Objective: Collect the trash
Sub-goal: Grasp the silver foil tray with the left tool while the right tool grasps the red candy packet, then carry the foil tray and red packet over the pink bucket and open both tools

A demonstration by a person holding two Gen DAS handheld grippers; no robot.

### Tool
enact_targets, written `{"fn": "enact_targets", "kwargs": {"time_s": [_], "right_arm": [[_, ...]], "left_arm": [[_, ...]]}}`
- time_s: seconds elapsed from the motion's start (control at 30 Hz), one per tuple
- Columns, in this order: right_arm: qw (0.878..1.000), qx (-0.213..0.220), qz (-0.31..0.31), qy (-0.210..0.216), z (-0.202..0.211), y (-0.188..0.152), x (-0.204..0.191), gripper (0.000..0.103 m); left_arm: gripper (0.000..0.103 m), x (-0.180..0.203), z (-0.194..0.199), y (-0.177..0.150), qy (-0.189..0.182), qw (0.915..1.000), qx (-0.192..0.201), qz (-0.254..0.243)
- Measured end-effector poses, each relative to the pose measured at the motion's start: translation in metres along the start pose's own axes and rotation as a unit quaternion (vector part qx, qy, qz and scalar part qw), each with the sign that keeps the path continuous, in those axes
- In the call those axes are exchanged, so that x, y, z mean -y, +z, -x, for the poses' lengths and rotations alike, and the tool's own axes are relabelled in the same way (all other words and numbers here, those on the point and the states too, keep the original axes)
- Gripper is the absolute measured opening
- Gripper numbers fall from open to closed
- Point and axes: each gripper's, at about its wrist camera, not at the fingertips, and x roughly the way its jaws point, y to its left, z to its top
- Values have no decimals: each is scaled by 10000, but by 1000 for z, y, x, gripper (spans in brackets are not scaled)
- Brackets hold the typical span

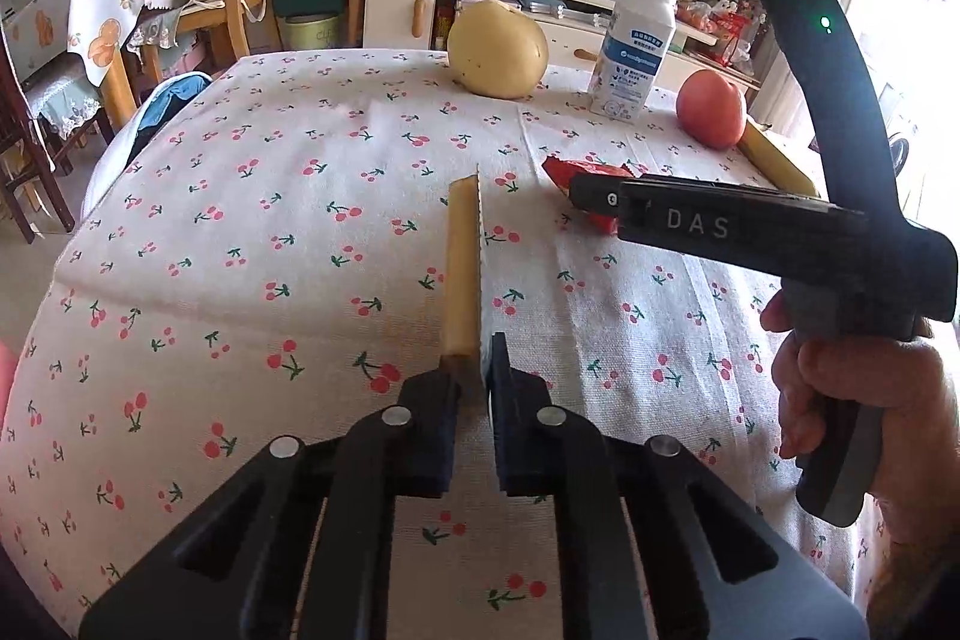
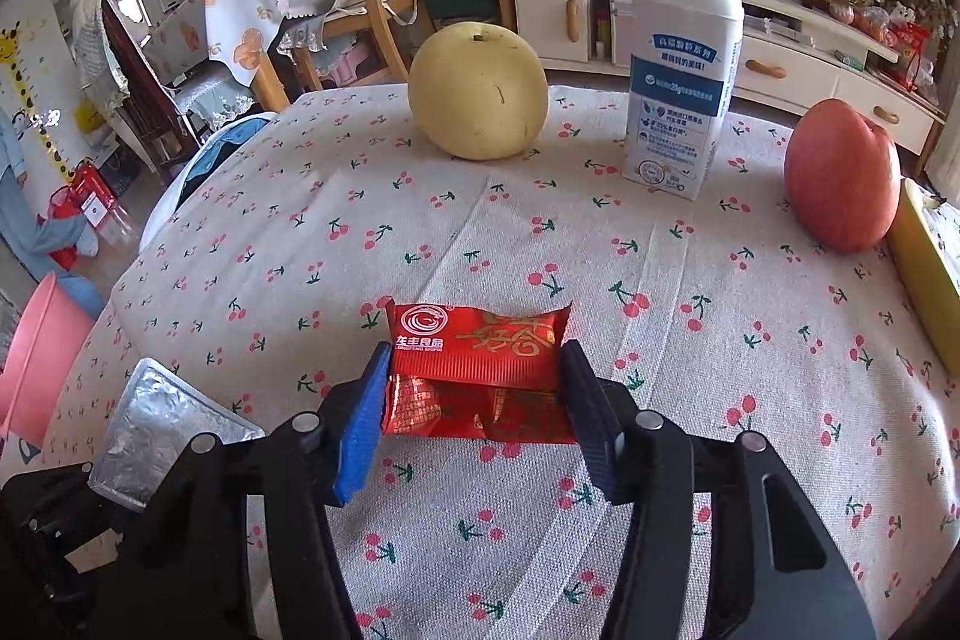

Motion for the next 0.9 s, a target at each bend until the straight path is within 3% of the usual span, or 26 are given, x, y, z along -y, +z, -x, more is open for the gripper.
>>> {"fn": "enact_targets", "kwargs": {"time_s": [0.47,0.9], "right_arm": [[9995,224,-233,60,24,-14,-11,54],[9993,262,-255,96,43,-35,-49,54]], "left_arm": [[11,-36,24,2,-128,9991,214,336],[11,-77,61,5,75,9962,593,631]]}}
